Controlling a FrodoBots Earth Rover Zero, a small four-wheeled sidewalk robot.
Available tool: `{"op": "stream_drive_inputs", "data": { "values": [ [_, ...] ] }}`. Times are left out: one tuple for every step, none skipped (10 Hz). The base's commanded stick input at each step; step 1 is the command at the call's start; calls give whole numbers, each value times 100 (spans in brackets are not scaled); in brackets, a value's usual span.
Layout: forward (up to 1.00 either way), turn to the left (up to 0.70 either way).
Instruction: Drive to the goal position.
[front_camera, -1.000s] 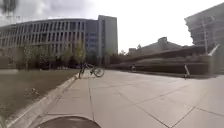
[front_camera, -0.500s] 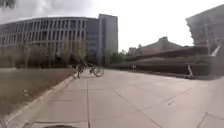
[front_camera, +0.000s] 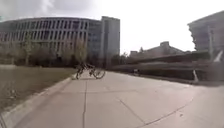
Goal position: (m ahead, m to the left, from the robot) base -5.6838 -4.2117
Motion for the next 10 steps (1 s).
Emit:
{"op": "stream_drive_inputs", "data": {
  "values": [
    [61,-31],
    [61,-31],
    [62,-31],
    [62,-31],
    [62,-29],
    [62,-22],
    [62,-18],
    [62,-18],
    [62,-16],
    [63,-15]
  ]
}}
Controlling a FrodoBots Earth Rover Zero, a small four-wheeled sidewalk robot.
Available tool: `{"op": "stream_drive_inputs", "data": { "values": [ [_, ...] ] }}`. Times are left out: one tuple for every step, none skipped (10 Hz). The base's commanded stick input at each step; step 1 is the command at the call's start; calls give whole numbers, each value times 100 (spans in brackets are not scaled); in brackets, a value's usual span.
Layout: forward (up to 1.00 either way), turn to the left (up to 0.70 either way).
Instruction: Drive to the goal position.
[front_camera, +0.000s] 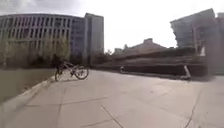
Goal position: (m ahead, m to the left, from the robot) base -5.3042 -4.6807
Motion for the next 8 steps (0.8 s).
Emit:
{"op": "stream_drive_inputs", "data": {
  "values": [
    [63,-16],
    [63,-4],
    [65,-3],
    [66,-3],
    [66,-3],
    [66,-3],
    [66,-3],
    [66,-3]
  ]
}}
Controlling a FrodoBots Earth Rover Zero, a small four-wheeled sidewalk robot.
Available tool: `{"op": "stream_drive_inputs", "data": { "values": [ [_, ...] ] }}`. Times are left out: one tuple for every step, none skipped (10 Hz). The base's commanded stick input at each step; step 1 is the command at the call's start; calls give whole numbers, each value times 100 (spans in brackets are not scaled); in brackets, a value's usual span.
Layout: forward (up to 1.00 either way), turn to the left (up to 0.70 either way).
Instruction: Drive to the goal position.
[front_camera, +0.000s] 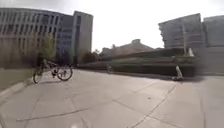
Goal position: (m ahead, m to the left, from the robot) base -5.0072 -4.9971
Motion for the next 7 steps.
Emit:
{"op": "stream_drive_inputs", "data": {
  "values": [
    [66,-3],
    [66,-2],
    [66,-2],
    [66,-2],
    [66,-2],
    [66,-2],
    [66,-2]
  ]
}}
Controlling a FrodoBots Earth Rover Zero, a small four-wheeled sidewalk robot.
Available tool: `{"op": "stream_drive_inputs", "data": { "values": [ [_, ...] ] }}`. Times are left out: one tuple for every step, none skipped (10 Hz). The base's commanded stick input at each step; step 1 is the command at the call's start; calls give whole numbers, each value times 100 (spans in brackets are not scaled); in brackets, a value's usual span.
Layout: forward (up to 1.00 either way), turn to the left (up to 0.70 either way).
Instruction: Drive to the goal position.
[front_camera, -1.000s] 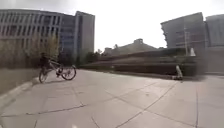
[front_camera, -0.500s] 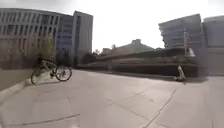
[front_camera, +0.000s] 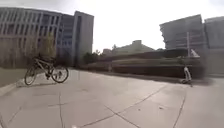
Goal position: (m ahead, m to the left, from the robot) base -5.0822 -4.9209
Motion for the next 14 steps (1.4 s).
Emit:
{"op": "stream_drive_inputs", "data": {
  "values": [
    [66,-1],
    [66,0],
    [66,0],
    [66,6],
    [66,22],
    [66,33],
    [50,19],
    [17,0],
    [0,0],
    [0,0],
    [0,0],
    [0,0],
    [0,0],
    [0,0]
  ]
}}
